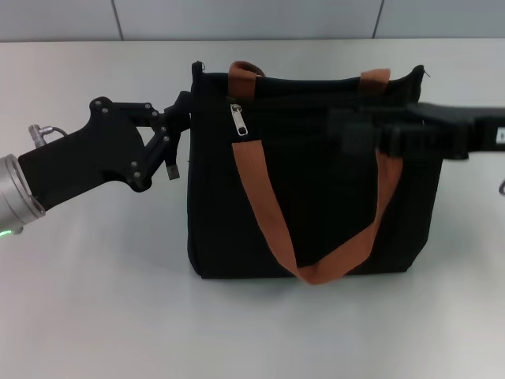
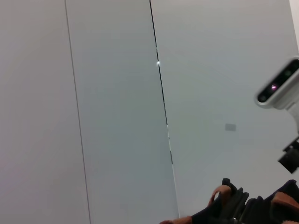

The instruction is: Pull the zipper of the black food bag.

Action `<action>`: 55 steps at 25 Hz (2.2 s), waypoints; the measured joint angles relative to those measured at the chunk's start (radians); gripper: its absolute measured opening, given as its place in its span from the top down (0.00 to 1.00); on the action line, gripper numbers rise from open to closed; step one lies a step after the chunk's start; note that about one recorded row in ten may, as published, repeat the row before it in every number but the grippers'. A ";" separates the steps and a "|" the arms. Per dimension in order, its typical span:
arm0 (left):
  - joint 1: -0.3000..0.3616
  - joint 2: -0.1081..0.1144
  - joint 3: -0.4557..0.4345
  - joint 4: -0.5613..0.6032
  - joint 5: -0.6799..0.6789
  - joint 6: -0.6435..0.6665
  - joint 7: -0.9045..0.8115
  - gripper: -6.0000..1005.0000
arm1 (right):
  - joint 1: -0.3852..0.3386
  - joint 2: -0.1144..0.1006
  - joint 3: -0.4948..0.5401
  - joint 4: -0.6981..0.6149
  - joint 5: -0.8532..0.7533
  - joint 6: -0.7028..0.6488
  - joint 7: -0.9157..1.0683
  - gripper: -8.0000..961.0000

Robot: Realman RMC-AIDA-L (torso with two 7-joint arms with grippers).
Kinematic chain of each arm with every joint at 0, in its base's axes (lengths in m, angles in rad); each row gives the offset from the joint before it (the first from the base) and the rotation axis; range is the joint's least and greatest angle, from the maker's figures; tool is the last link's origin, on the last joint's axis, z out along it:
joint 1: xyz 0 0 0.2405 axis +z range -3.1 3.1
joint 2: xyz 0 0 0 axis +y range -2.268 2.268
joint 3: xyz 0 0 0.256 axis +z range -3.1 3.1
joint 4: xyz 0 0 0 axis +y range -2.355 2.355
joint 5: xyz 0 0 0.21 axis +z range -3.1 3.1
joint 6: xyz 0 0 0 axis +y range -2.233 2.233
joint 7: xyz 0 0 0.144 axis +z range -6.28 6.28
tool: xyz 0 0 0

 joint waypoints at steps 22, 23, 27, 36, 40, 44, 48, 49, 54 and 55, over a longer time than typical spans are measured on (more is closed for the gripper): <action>-0.001 -0.005 0.006 -0.013 -0.005 0.037 0.036 0.97 | 0.182 -0.023 -0.243 -0.004 -0.007 0.255 0.423 0.57; -0.001 -0.005 0.006 -0.013 -0.005 0.038 0.036 0.97 | 0.186 -0.022 -0.255 -0.004 -0.007 0.264 0.432 0.57; 0.000 -0.004 0.007 -0.013 -0.005 0.038 0.036 0.97 | 0.199 -0.019 -0.297 -0.008 -0.007 0.304 0.462 0.57; 0.003 -0.004 0.009 -0.013 -0.004 0.057 0.036 0.97 | 0.214 -0.010 -0.337 -0.013 -0.007 0.354 0.489 0.57; -0.002 -0.005 0.009 -0.016 -0.004 0.061 0.036 0.97 | 0.220 0.001 -0.359 -0.014 -0.007 0.373 0.490 0.57; -0.011 -0.006 0.009 -0.026 -0.004 0.065 0.037 0.97 | 0.223 0.006 -0.362 -0.013 -0.007 0.375 0.490 0.57; -0.033 -0.007 0.009 -0.039 -0.004 0.074 0.037 0.97 | 0.224 0.010 -0.372 -0.013 -0.007 0.384 0.490 0.57; -0.037 -0.007 0.009 -0.041 -0.004 0.075 0.037 0.97 | 0.224 0.012 -0.372 -0.013 -0.007 0.385 0.490 0.57; -0.049 -0.006 0.008 -0.052 -0.004 0.075 0.038 0.97 | 0.222 0.016 -0.371 -0.014 -0.007 0.395 0.484 0.57; -0.049 -0.006 0.008 -0.052 -0.004 0.075 0.038 0.97 | 0.221 0.016 -0.371 -0.013 -0.007 0.396 0.483 0.57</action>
